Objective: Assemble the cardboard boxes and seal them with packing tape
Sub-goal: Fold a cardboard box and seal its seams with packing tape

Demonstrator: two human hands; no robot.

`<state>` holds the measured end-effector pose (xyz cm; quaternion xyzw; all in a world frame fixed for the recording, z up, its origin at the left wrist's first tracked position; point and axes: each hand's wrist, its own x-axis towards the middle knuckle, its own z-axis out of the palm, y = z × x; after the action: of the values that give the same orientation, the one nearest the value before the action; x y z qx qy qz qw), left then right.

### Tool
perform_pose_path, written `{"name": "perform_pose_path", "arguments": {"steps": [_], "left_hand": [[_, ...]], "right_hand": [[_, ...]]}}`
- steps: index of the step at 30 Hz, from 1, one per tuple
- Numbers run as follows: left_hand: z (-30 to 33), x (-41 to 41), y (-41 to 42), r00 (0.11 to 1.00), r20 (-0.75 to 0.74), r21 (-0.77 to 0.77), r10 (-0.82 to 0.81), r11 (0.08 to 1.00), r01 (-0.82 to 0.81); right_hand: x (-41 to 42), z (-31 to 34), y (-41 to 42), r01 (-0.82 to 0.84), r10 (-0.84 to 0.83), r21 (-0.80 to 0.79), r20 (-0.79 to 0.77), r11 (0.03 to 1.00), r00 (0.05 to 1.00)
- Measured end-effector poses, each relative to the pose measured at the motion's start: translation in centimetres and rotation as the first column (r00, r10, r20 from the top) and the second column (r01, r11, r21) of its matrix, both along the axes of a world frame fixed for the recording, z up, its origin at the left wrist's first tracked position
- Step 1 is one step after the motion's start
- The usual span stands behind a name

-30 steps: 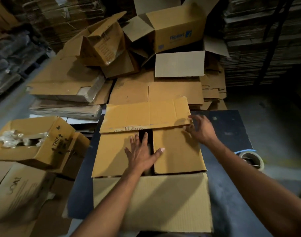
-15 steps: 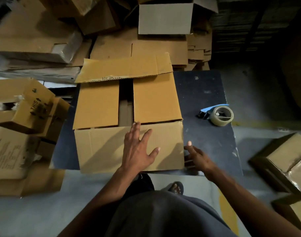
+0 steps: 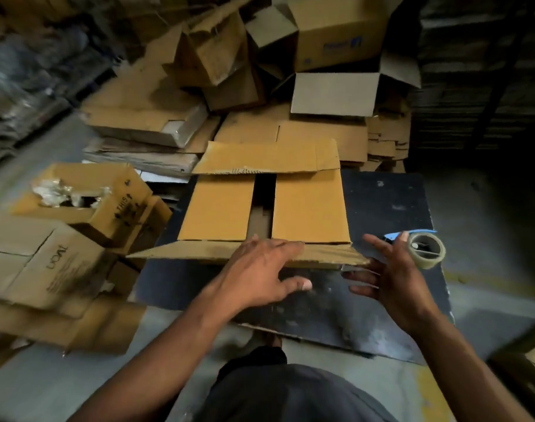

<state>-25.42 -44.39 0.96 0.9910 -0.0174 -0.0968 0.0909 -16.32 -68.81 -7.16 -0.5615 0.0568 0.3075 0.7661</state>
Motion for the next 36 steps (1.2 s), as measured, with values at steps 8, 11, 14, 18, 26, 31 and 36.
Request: {"name": "perform_pose_path", "arguments": {"steps": [8, 11, 14, 18, 26, 31, 36], "left_hand": [[-0.2, 6.7, 6.3, 0.898, 0.420, 0.103, 0.135, 0.975, -0.195], [-1.3, 9.4, 7.5, 0.932, 0.324, 0.096, 0.162, 0.974, -0.203], [-3.3, 12.0, 9.0, 0.967, 0.205, 0.087, 0.154, 0.981, -0.175], [-7.1, 15.3, 11.7, 0.983, 0.073, 0.043, 0.170, 0.984, -0.173], [-12.2, 21.8, 16.4, 1.000, -0.009, 0.126, 0.018, 0.992, -0.017], [-15.2, 22.4, 16.3, 0.997, -0.023, 0.044, -0.067, 0.997, 0.068], [-16.4, 22.3, 15.6, 0.998, 0.031, 0.020, -0.059, 0.998, 0.059]], "right_hand": [[5.7, 2.6, 4.5, -0.029, 0.088, -0.197, 0.299, 0.980, 0.950], [8.4, 1.8, 6.0, -0.034, 0.230, -0.432, 0.408, 0.901, 0.884], [10.5, 0.4, 7.8, 0.070, 0.459, -0.740, 0.485, 0.668, 0.745], [12.3, -2.7, 9.9, 0.151, 0.576, -0.887, 0.404, 0.436, 0.711], [10.6, -7.4, 12.4, 0.320, 0.386, -0.814, 0.528, 0.485, 0.756], [10.8, -6.2, 12.9, 0.328, 0.270, -0.787, 0.518, 0.523, 0.812], [12.6, -4.2, 10.0, 0.266, 0.150, -0.724, 0.455, 0.637, 0.878]]}}
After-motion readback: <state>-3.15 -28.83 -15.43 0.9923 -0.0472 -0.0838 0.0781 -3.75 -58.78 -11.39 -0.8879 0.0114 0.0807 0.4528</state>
